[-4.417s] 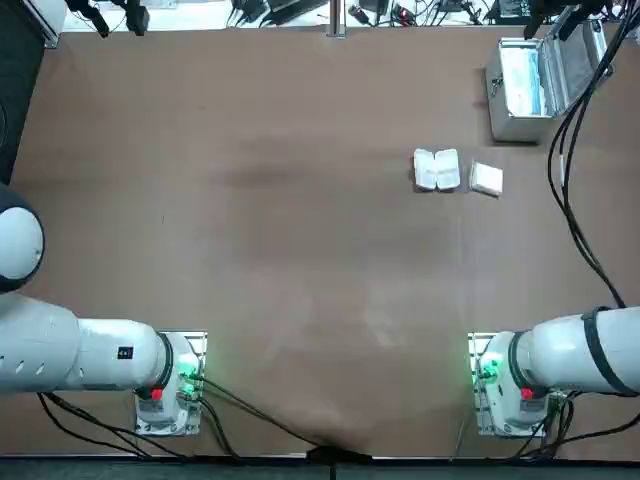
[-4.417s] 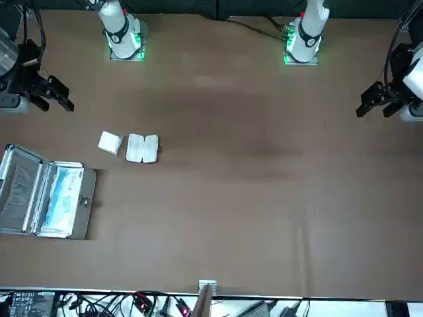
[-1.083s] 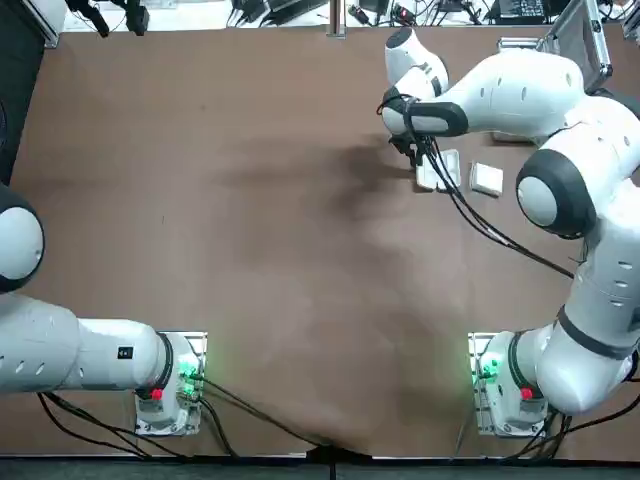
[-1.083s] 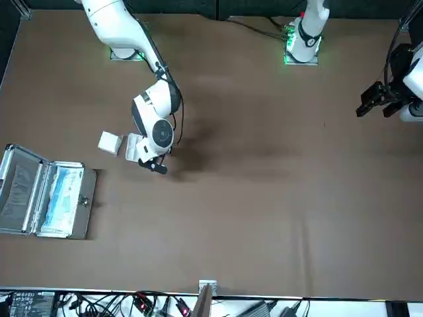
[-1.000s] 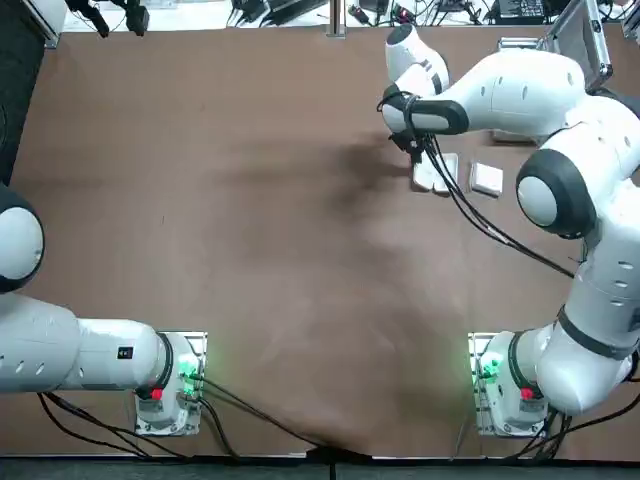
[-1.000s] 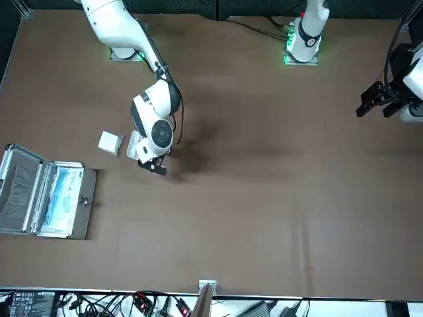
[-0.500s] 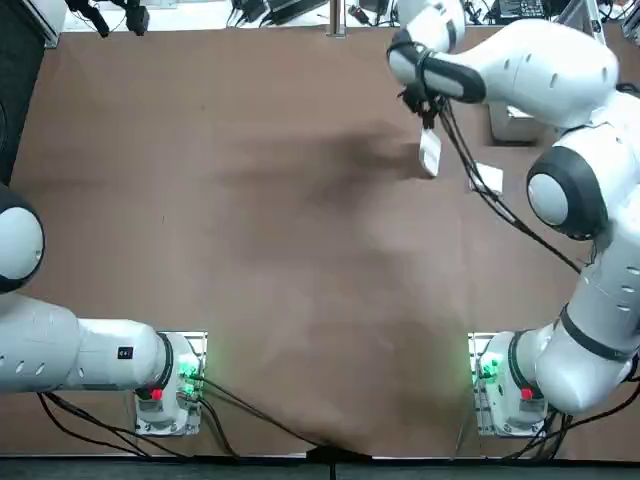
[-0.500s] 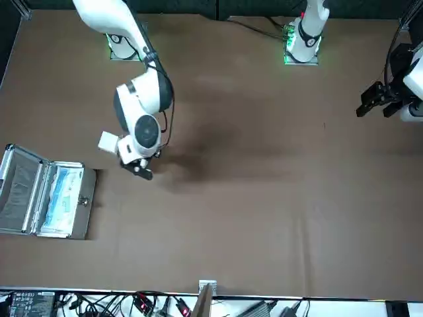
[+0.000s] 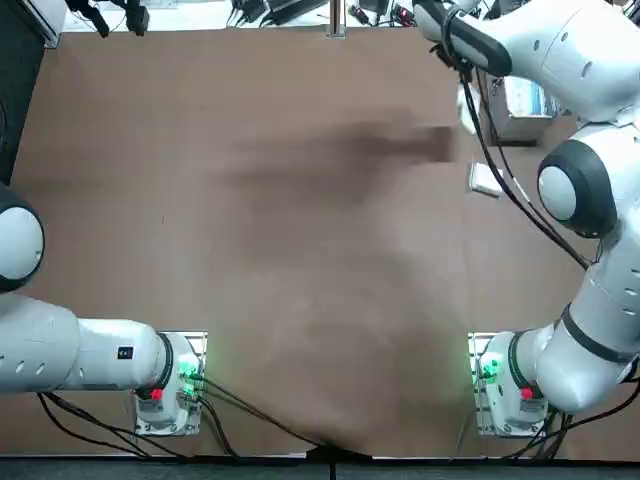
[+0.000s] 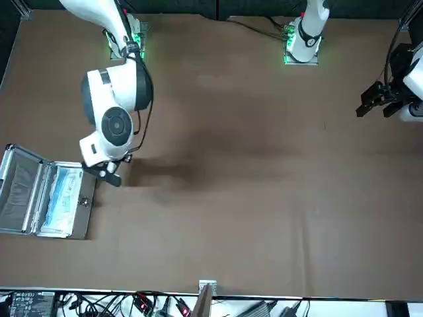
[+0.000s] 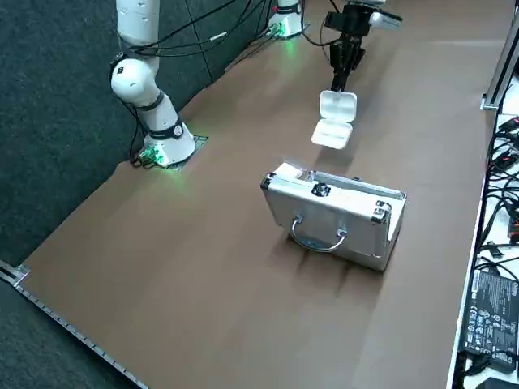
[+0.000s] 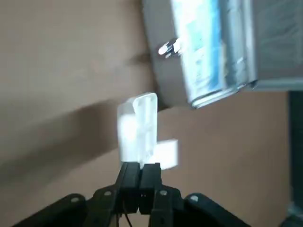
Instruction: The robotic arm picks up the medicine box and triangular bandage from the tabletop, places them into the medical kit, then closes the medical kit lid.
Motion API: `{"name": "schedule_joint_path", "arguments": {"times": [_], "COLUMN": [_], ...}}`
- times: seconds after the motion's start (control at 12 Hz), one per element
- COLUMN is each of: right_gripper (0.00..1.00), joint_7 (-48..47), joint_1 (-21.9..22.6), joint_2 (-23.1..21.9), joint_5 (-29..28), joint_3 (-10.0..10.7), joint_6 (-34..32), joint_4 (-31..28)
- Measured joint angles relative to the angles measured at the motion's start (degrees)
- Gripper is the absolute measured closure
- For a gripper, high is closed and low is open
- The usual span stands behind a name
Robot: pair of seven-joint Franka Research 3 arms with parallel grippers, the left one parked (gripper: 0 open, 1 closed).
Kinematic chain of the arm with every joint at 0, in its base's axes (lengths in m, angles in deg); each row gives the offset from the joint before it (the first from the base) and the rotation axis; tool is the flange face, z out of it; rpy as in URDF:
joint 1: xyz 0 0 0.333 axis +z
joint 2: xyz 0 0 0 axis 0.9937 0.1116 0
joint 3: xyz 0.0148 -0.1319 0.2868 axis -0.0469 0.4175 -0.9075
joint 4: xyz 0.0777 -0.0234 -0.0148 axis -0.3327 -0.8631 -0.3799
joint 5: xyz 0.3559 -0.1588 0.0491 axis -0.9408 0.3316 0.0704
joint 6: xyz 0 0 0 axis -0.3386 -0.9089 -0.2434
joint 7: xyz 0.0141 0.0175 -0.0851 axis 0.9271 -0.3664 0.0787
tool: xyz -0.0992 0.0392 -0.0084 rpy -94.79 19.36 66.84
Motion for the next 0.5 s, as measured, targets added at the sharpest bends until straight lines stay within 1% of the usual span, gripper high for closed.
{"name": "schedule_joint_path", "arguments": {"times": [0.25,0.5], "right_gripper": [0.98,0.98], "joint_7": [8.0,15.6], "joint_1": [-0.1,-0.8], "joint_2": [0.1,0.3], "joint_5": [5.0,8.5], "joint_3": [2.8,6.1], "joint_6": [-0.8,-0.9], "joint_4": [1.0,1.0]}}
